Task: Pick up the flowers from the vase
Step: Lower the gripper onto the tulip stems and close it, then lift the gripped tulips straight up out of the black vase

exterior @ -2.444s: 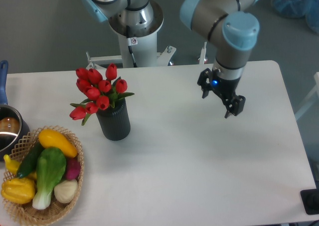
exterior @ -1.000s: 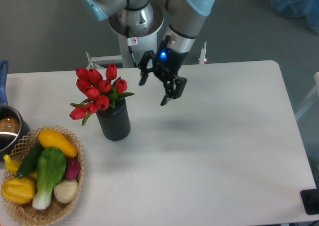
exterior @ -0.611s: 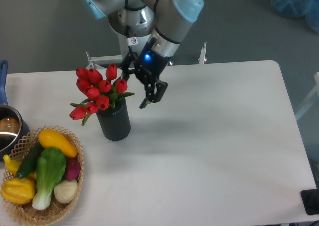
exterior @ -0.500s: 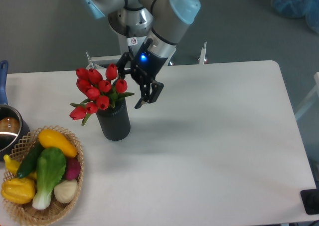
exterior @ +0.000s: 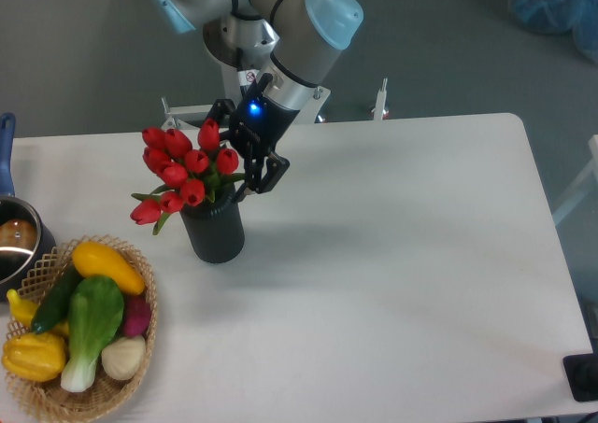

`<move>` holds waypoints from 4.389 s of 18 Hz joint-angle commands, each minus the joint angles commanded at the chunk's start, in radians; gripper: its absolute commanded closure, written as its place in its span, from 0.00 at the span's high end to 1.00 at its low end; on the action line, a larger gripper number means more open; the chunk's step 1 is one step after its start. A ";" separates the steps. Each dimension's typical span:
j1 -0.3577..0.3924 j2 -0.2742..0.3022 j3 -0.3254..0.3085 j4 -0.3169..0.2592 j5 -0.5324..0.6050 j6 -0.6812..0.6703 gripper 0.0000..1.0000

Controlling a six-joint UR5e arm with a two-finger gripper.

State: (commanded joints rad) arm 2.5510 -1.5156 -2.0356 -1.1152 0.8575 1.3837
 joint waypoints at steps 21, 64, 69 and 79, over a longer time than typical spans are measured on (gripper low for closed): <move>0.005 0.048 -0.037 -0.002 -0.029 0.006 0.18; 0.161 0.204 0.024 -0.199 -0.320 0.011 0.17; 0.178 0.202 0.044 -0.235 -0.343 0.008 0.17; 0.206 0.199 0.100 -0.314 -0.371 0.008 0.17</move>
State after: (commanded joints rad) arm 2.7566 -1.3162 -1.9359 -1.4296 0.4863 1.3913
